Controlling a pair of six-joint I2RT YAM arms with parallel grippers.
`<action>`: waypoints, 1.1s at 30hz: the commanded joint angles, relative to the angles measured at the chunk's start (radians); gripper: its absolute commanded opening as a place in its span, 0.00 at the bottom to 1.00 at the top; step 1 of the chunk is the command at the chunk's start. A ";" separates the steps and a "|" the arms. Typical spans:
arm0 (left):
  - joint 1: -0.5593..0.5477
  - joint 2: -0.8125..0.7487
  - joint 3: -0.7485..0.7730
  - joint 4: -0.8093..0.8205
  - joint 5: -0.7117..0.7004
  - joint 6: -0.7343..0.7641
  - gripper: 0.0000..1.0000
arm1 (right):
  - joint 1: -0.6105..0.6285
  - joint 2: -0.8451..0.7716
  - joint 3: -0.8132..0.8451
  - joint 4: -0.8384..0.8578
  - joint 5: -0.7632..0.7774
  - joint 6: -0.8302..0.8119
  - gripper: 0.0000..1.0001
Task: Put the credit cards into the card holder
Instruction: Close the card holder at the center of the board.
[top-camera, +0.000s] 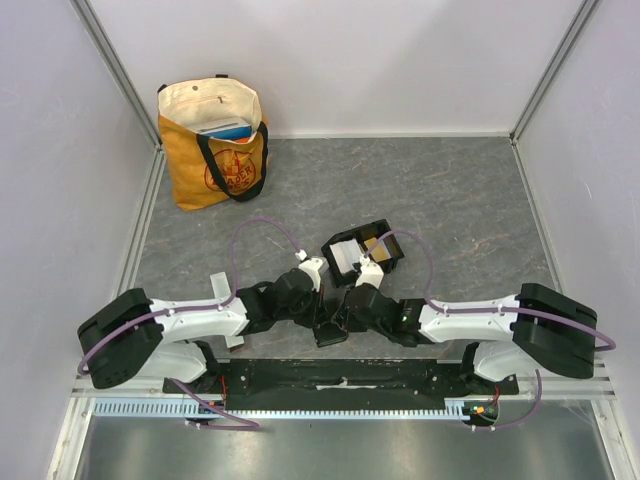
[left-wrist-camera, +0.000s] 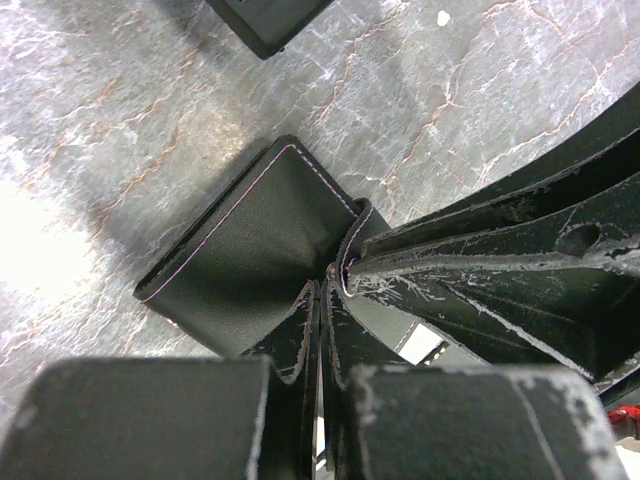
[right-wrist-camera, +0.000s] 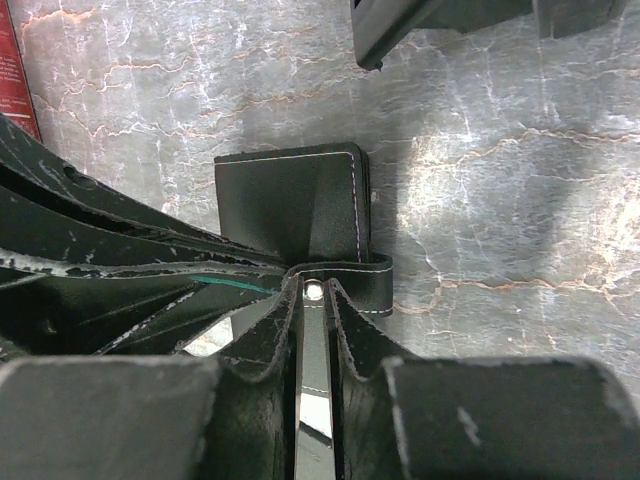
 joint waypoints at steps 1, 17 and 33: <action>-0.004 -0.053 -0.001 -0.055 -0.087 -0.004 0.02 | 0.000 0.016 0.029 -0.039 0.033 -0.014 0.18; 0.002 0.045 0.027 -0.026 -0.058 0.065 0.03 | 0.000 -0.001 0.032 -0.057 0.027 -0.004 0.18; 0.000 0.011 -0.042 0.011 -0.032 0.045 0.02 | 0.002 0.105 0.107 -0.190 0.025 -0.013 0.15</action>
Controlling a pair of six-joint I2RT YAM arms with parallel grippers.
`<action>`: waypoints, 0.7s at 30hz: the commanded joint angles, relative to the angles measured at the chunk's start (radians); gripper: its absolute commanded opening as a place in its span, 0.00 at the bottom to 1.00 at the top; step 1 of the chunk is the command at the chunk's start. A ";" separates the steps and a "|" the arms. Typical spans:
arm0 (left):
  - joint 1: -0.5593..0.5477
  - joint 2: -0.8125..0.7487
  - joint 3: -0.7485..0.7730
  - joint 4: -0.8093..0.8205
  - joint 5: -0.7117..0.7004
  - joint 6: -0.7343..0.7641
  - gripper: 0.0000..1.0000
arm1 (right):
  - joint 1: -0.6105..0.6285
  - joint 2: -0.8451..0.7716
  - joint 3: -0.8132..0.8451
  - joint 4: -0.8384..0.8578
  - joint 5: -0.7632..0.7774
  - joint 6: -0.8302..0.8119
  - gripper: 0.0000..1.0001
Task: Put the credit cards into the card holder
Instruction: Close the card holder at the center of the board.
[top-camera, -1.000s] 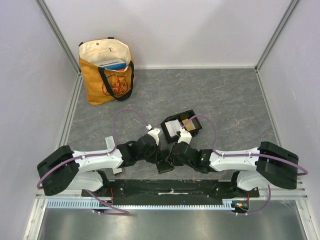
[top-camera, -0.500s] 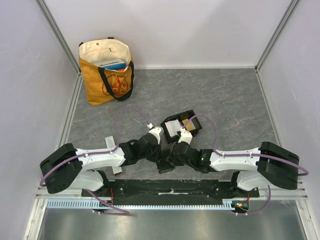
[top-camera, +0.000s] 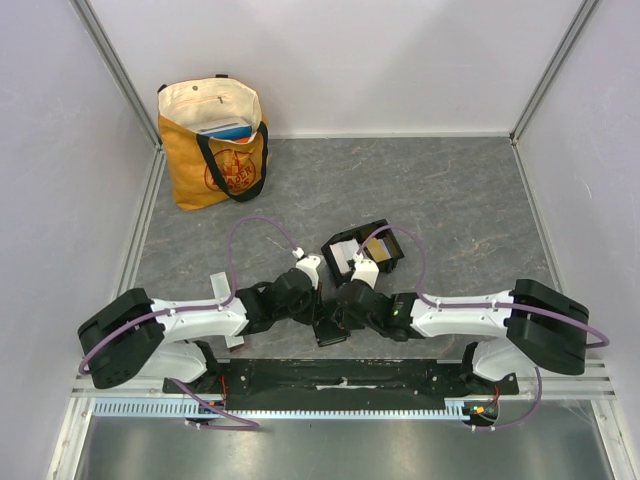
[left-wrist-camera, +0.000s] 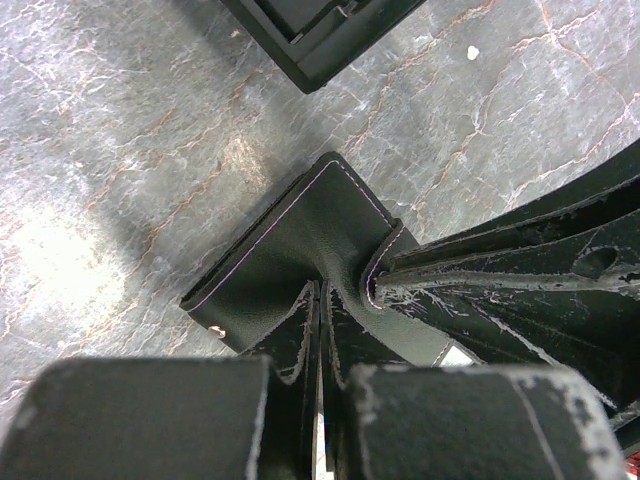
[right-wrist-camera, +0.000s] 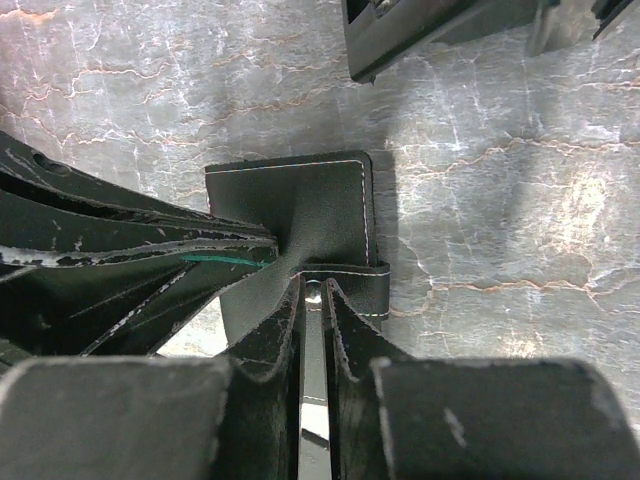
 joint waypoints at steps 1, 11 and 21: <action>-0.003 0.014 -0.027 -0.008 0.032 0.019 0.02 | 0.000 0.064 0.024 -0.082 -0.001 -0.012 0.14; -0.005 -0.003 -0.029 -0.022 0.006 0.004 0.02 | 0.014 0.164 0.070 -0.208 -0.025 -0.050 0.12; -0.005 -0.064 -0.041 -0.031 -0.029 -0.018 0.08 | 0.028 0.100 0.130 -0.254 0.062 -0.124 0.24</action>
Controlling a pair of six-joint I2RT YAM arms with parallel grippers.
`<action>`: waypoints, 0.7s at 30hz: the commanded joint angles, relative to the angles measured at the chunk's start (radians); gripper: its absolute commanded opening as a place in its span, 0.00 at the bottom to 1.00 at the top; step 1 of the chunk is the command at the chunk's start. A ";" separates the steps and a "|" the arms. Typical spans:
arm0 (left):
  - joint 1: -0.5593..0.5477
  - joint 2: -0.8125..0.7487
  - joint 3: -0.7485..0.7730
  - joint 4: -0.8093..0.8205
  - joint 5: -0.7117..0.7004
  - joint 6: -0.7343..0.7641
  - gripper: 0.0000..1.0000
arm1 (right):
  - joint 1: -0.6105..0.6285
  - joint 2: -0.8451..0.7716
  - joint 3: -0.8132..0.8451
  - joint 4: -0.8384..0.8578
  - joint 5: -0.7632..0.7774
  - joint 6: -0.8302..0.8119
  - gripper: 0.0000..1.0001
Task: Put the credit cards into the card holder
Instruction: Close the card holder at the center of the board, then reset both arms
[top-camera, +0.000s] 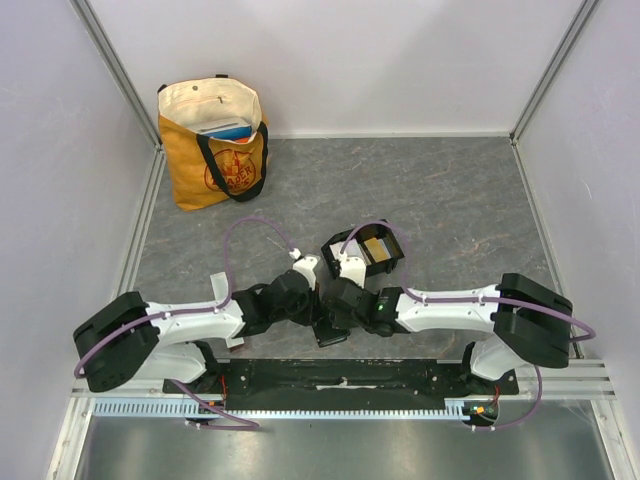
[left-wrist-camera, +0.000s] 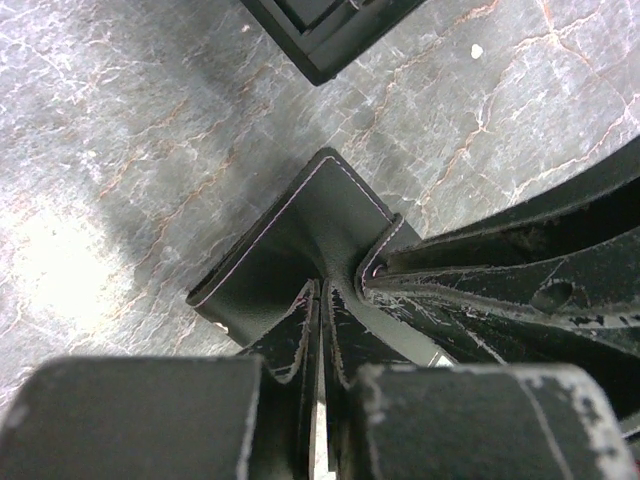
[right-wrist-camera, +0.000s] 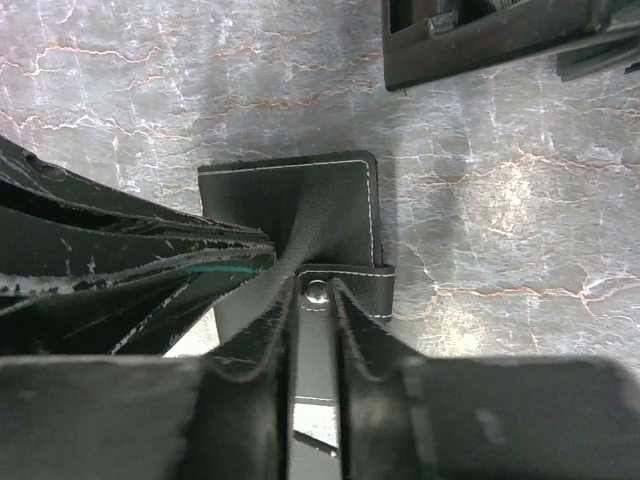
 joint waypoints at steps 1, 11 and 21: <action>-0.006 -0.055 -0.020 -0.038 -0.023 -0.018 0.14 | 0.007 -0.022 0.000 -0.093 0.072 -0.081 0.29; -0.001 -0.326 0.027 -0.200 -0.189 -0.050 0.86 | -0.024 -0.424 -0.060 -0.102 0.252 -0.144 0.78; 0.290 -0.377 0.098 -0.314 -0.100 0.009 0.88 | -0.327 -0.774 -0.129 -0.313 0.392 -0.202 0.96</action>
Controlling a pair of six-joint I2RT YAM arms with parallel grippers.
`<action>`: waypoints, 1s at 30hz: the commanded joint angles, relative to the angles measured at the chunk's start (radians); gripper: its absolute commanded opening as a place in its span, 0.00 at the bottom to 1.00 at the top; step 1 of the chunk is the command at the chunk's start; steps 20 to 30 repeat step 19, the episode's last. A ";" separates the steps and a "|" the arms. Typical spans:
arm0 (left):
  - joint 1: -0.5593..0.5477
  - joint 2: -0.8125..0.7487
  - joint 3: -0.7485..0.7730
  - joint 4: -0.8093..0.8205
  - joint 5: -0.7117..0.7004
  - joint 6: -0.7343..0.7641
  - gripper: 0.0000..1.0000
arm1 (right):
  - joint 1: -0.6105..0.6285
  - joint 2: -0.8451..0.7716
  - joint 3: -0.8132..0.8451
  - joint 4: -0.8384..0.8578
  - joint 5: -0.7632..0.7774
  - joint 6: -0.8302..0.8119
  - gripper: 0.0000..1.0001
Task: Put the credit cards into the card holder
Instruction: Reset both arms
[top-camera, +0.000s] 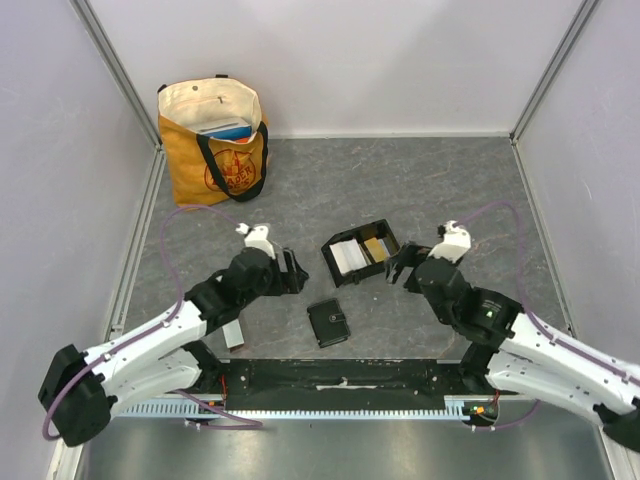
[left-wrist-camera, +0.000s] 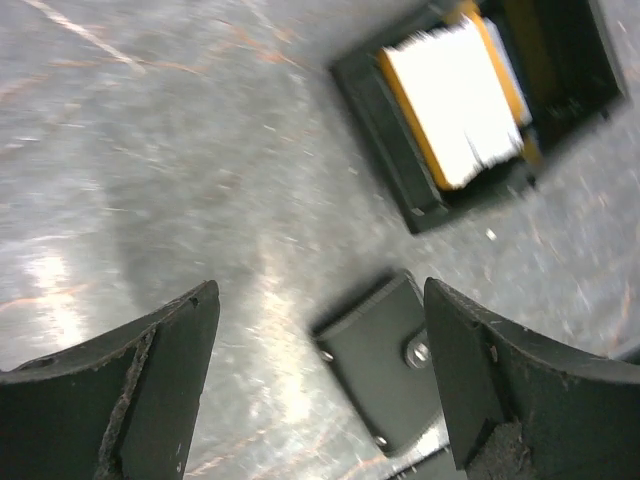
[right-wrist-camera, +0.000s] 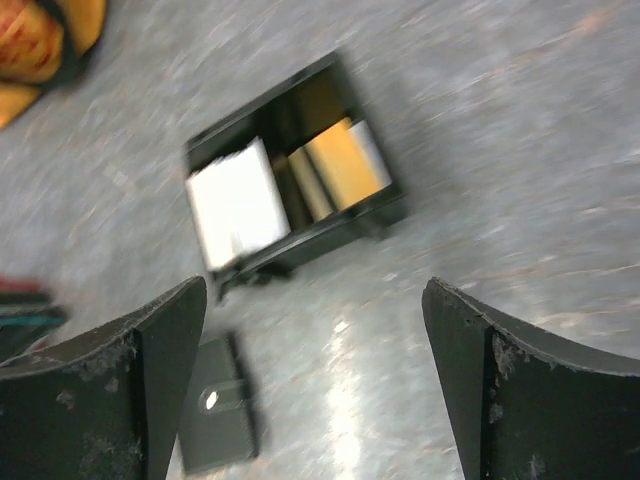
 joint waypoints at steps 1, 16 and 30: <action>0.129 -0.030 0.037 -0.033 0.044 0.048 0.88 | -0.208 -0.020 0.016 -0.116 0.048 -0.098 0.97; 0.129 -0.088 0.048 -0.067 -0.059 0.066 0.89 | -0.784 0.150 -0.160 0.275 0.091 -0.285 0.98; 0.129 -0.101 0.049 -0.066 -0.085 0.074 0.89 | -0.792 0.167 -0.226 0.421 0.135 -0.351 0.98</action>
